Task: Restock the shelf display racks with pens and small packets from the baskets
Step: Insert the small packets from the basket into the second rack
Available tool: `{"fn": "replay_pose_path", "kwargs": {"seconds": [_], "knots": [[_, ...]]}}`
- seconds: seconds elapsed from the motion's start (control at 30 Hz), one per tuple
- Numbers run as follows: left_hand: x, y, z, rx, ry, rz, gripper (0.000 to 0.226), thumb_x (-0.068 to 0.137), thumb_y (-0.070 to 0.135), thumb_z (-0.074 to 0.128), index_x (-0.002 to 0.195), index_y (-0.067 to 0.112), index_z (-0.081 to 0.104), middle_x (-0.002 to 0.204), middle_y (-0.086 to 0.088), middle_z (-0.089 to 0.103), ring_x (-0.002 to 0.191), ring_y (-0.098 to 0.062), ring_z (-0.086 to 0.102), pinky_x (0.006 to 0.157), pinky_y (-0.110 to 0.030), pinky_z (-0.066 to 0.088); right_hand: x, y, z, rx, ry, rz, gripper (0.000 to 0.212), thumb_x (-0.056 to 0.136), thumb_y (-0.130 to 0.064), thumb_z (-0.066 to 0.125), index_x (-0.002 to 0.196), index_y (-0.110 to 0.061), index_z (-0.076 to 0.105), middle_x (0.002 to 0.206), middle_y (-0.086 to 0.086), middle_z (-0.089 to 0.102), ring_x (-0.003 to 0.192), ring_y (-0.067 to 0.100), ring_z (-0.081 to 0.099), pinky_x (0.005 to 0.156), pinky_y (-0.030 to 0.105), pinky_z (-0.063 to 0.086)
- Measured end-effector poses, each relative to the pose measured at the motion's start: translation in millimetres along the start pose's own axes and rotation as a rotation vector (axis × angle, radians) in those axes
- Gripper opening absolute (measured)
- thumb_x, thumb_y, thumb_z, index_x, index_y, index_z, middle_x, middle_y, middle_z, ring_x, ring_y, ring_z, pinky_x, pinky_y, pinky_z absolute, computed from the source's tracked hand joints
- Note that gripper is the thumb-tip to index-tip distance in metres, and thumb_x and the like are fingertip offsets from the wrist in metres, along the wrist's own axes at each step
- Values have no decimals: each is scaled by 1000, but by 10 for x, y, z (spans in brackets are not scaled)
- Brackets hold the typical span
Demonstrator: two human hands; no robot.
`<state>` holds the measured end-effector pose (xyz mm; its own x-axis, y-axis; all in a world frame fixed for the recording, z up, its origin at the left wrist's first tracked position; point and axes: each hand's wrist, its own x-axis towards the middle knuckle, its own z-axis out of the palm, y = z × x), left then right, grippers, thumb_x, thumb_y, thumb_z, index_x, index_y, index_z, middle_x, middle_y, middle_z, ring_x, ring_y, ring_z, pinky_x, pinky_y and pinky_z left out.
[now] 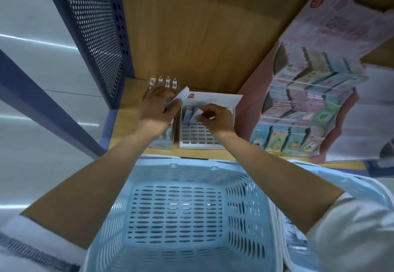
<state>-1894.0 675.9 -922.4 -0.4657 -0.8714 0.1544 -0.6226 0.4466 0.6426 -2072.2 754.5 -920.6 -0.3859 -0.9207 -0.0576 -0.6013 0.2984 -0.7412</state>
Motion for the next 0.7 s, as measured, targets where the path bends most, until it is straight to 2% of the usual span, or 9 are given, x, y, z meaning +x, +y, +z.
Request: {"fn": "replay_pose_path", "kwargs": {"seconds": [0.1, 0.2, 0.37, 0.5, 0.6, 0.7], "knots": [[4, -45, 19, -12, 7, 18, 51, 91, 51, 37, 93, 11, 68, 103, -6, 68, 115, -31, 56, 99, -51, 41, 31, 16, 65, -41, -5, -29, 21, 78, -16, 78, 97, -12, 72, 93, 4, 71, 76, 11, 62, 82, 26, 54], [-10, -87, 41, -42, 46, 32, 48, 91, 48, 41, 88, 9, 68, 99, -5, 69, 111, -29, 57, 96, -51, 43, 48, -1, 110, -64, 38, -67, 19, 74, -16, 80, 92, -13, 73, 96, 6, 71, 84, 20, 65, 85, 39, 54], [-28, -60, 26, -79, 63, 9, 49, 90, 50, 40, 88, 10, 68, 102, -5, 68, 112, -26, 56, 96, -48, 43, 63, -43, 135, -43, 28, -63, 20, 75, -16, 79, 95, -12, 75, 102, 5, 72, 94, 17, 63, 93, 35, 50], [-32, -59, 20, -112, 69, 22, 48, 90, 49, 40, 86, 9, 67, 100, -5, 68, 112, -25, 56, 96, -46, 44, 58, -22, 128, -25, 9, -45, 23, 75, -15, 80, 98, -12, 75, 99, 4, 73, 80, 10, 64, 87, 33, 54], [-35, -65, 24, -115, 89, 52, 53, 89, 49, 40, 89, 5, 69, 97, -6, 69, 111, -27, 57, 94, -42, 45, 52, -4, 115, 0, -21, 43, 26, 76, -17, 79, 101, -11, 74, 93, 7, 74, 70, 14, 67, 78, 36, 58], [-25, -74, 31, -107, 80, 47, 56, 89, 50, 39, 92, 4, 70, 102, -7, 70, 120, -26, 53, 100, -41, 42, 61, 1, 124, -63, -46, 26, 25, 79, -20, 77, 102, -11, 74, 92, 7, 74, 70, 15, 67, 77, 36, 58]]}}
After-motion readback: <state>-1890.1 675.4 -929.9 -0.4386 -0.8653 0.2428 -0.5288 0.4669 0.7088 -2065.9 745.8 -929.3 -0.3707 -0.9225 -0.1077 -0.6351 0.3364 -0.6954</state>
